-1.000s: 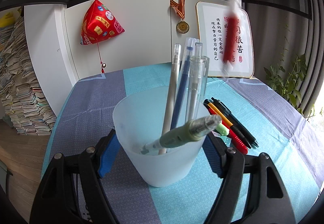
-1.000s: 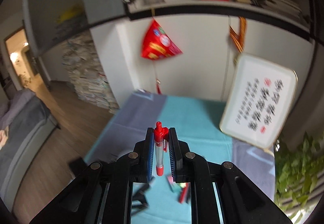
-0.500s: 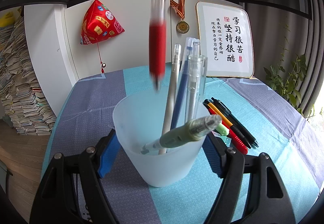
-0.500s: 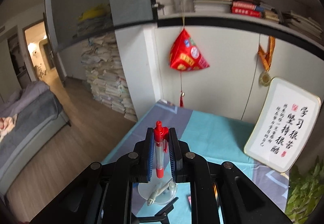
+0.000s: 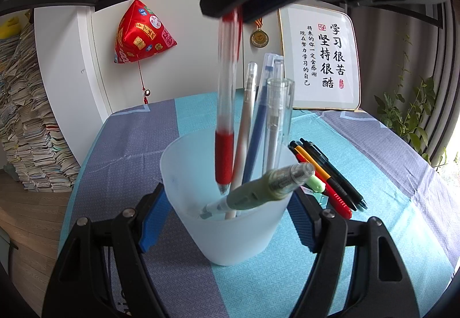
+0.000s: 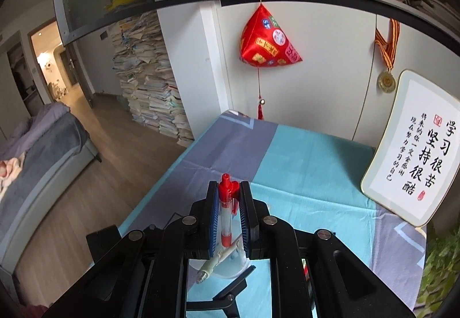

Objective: Organize stationery
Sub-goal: 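Carry the red-and-clear pen over the cup and drop it in, then grasp the black pen from the pile with the right tool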

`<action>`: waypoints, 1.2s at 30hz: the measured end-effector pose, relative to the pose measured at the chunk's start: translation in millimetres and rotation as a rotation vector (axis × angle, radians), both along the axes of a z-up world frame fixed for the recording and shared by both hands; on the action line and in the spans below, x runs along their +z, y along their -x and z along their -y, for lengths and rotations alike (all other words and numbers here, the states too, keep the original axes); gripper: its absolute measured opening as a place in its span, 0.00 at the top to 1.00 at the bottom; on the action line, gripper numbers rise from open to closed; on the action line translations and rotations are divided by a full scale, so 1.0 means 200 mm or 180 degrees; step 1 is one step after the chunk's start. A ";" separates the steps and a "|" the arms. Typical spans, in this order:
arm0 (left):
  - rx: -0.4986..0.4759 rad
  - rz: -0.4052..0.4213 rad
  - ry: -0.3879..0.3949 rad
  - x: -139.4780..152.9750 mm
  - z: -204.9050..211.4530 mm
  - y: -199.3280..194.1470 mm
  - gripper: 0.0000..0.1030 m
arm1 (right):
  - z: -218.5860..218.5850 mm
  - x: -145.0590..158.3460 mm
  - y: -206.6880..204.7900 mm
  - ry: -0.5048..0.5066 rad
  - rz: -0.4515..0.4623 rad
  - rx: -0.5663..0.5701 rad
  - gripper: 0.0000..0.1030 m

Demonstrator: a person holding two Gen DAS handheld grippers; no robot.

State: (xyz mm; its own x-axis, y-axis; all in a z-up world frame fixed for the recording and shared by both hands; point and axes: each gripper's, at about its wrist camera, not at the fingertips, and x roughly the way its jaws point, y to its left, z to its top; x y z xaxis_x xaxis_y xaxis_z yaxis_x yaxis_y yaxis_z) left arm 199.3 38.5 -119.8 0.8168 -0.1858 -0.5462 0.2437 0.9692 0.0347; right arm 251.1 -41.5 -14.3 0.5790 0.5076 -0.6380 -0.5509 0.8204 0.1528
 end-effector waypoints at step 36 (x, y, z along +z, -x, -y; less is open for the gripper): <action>0.0000 -0.0003 0.0001 0.00 0.00 0.00 0.28 | 0.49 -0.22 0.00 0.0248 -0.0649 -0.0630 0.86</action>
